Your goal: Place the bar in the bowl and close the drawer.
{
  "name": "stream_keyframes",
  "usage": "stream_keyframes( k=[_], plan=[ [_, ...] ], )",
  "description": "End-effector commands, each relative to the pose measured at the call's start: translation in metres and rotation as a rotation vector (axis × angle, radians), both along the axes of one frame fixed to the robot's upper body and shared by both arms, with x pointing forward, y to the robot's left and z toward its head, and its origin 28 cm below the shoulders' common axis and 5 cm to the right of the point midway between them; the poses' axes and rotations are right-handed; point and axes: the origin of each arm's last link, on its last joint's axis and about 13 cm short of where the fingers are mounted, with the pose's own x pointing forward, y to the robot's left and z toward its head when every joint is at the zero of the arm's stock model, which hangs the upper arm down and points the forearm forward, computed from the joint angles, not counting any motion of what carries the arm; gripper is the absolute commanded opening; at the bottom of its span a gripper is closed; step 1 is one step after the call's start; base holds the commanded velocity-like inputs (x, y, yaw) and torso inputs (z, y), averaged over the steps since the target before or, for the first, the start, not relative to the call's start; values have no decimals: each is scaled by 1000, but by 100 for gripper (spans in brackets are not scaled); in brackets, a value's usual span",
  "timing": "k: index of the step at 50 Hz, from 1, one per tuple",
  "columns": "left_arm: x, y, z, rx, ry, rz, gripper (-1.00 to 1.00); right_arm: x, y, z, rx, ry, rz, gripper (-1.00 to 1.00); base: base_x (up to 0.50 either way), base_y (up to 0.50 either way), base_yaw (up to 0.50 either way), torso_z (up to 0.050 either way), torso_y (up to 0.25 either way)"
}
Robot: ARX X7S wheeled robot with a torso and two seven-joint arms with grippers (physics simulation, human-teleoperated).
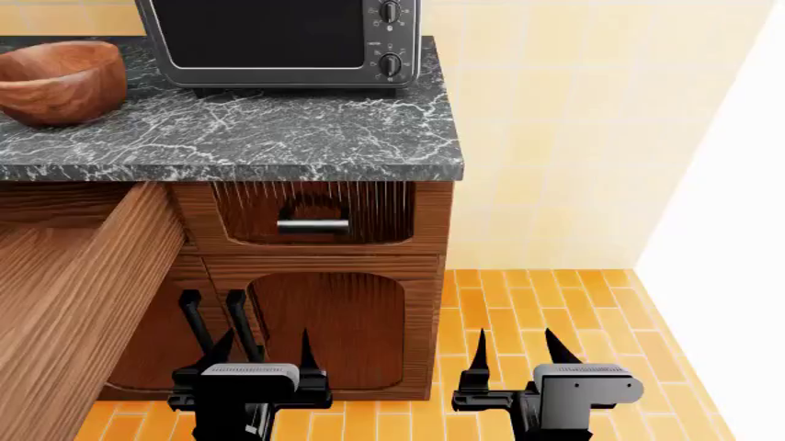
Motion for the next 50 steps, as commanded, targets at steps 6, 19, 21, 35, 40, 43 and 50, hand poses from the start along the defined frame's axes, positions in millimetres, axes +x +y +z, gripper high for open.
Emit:
stream_keyframes(
  k=[6, 19, 21, 35, 40, 43, 50],
  plan=[
    [-3, 0, 2, 2, 0, 8, 100, -3, 1, 2, -6, -14, 7, 100, 0, 0, 0, 0, 0],
    [-7, 1, 9, 18, -45, 14, 100, -5, 1, 7, -12, -30, 1, 100, 0, 0, 0, 31, 0],
    [-9, 2, 15, 25, -65, 20, 100, -7, 2, 12, -23, -45, -6, 100, 0, 0, 0, 50, 0],
    [-12, 10, 61, 31, -100, 50, 100, -19, -1, 57, -47, -110, -7, 100, 0, 0, 0, 50, 0],
    [-21, 10, 82, 32, -104, 27, 100, -26, -3, 78, -59, -110, 10, 100, 0, 0, 0, 50, 0],
    [-26, 11, 95, 29, -111, 10, 100, -30, -5, 90, -70, -111, 10, 100, 0, 0, 0, 50, 0],
    [-36, 15, 120, 17, -140, 11, 100, -40, -9, 112, -71, -138, 3, 100, 0, 0, 0, 50, 6]
  ],
)
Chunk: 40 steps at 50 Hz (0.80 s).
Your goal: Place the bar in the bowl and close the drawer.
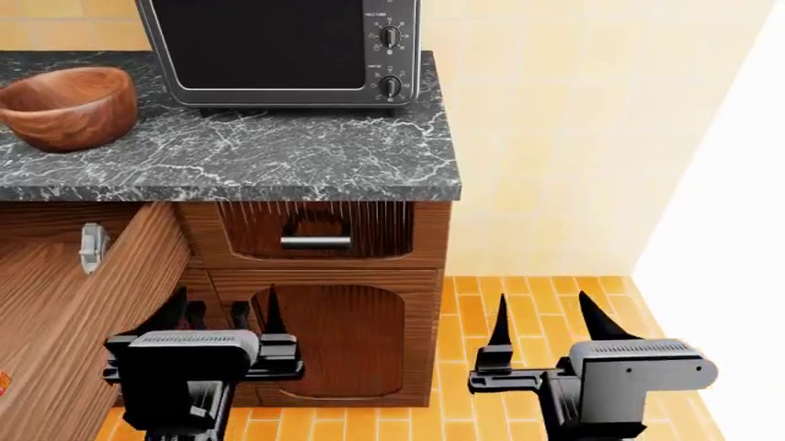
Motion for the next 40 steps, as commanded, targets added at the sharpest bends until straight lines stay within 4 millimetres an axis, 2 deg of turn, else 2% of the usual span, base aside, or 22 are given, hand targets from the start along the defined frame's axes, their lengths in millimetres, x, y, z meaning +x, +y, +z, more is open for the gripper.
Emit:
stream_keyframes(
  k=[1, 7, 23, 40],
  plan=[
    [-18, 4, 39, 0, -38, -6, 100, -17, -4, 35, -15, -33, 3, 100, 0, 0, 0, 50, 18],
    [-27, 5, 53, -3, -59, 5, 100, -21, -5, 41, -17, -52, -2, 100, 0, 296, 0, 0, 0],
    [-32, 9, 58, -13, -47, 7, 100, -37, -8, 51, -14, -98, 7, 100, 0, 500, 0, 0, 0],
    [-35, 10, 60, -11, -37, 6, 100, -43, -9, 55, -8, -125, 10, 100, 0, 500, 0, 0, 0]
  ],
)
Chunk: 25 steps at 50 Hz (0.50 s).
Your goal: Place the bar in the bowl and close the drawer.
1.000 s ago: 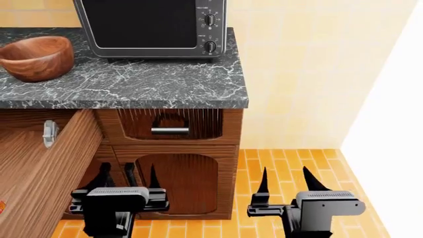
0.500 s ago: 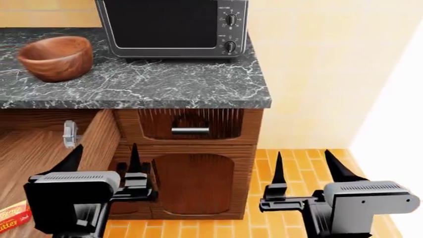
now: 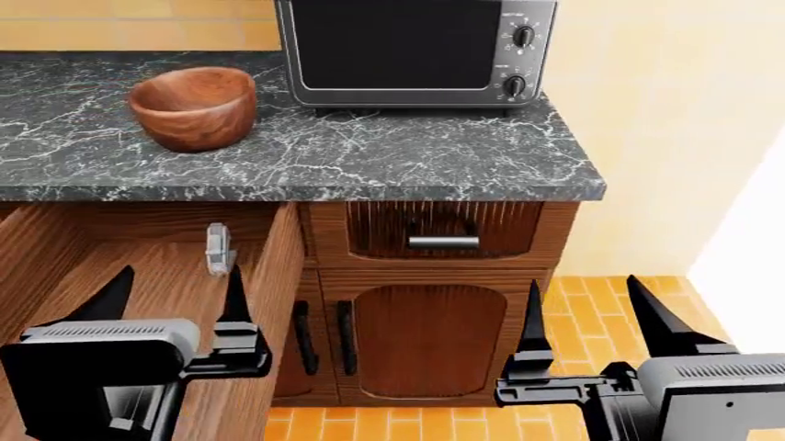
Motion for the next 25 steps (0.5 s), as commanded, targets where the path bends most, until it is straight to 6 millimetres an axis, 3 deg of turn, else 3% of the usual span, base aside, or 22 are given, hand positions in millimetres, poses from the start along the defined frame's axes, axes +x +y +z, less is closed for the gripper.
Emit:
stream_keyframes(
  k=[1, 25],
  plan=[
    [-2, 0, 2, 4, 6, -3, 100, -5, -1, 4, 5, -22, 0, 100, 0, 500, 0, 0, 0],
    [-3, 2, 2, -2, 7, 1, 100, -9, -3, 5, 6, -33, -3, 100, 0, 500, 0, 0, 0]
  ],
)
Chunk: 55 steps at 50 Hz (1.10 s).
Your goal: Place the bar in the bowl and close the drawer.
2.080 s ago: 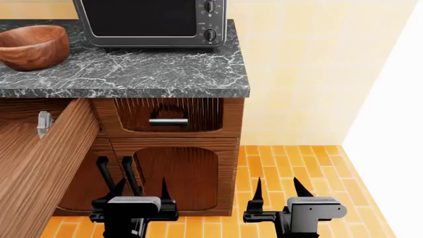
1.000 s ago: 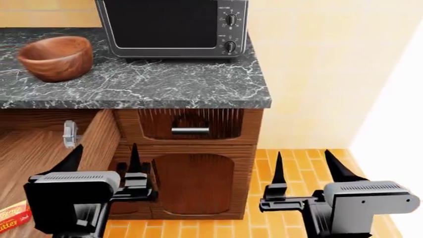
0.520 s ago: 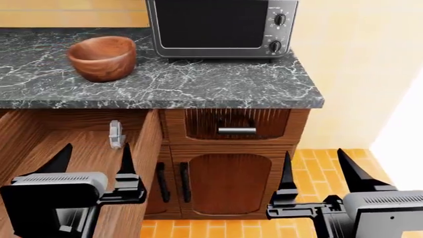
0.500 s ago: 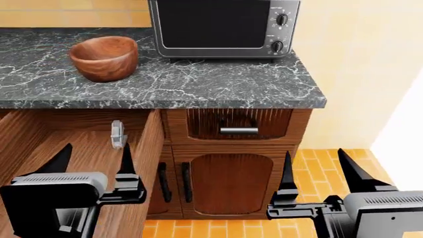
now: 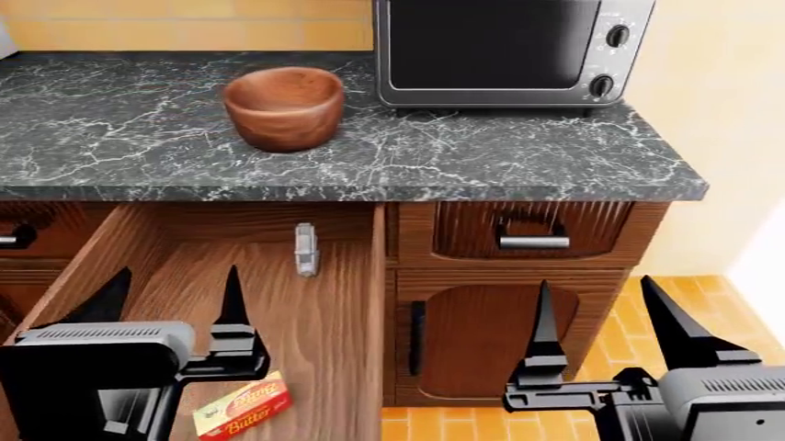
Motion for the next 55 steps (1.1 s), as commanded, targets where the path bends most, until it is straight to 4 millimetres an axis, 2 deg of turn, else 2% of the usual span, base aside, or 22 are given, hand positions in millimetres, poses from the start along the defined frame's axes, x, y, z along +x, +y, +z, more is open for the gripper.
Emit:
stream_keyframes(
  k=[1, 32, 38, 44, 55],
  plan=[
    [0, 1, 0, -3, 1, 3, 100, -1, -1, 0, 0, -4, 1, 100, 0, 500, 0, 0, 0],
    [0, 1, 2, -6, 6, -1, 100, -2, -2, 2, 6, -6, 6, 100, 0, 500, 0, 0, 0],
    [1, 3, 8, -6, 18, -9, 100, -1, -6, 8, -18, 23, 14, 100, 0, 43, 0, 0, 0],
    [3, 9, 30, -2, 68, -43, 100, 1, -12, 32, -80, 96, 80, 100, 0, 0, 0, 0, 0],
    [23, 27, 88, 13, 154, -153, 100, 16, -30, 99, -162, 232, 217, 100, 0, 0, 0, 0, 0]
  ],
)
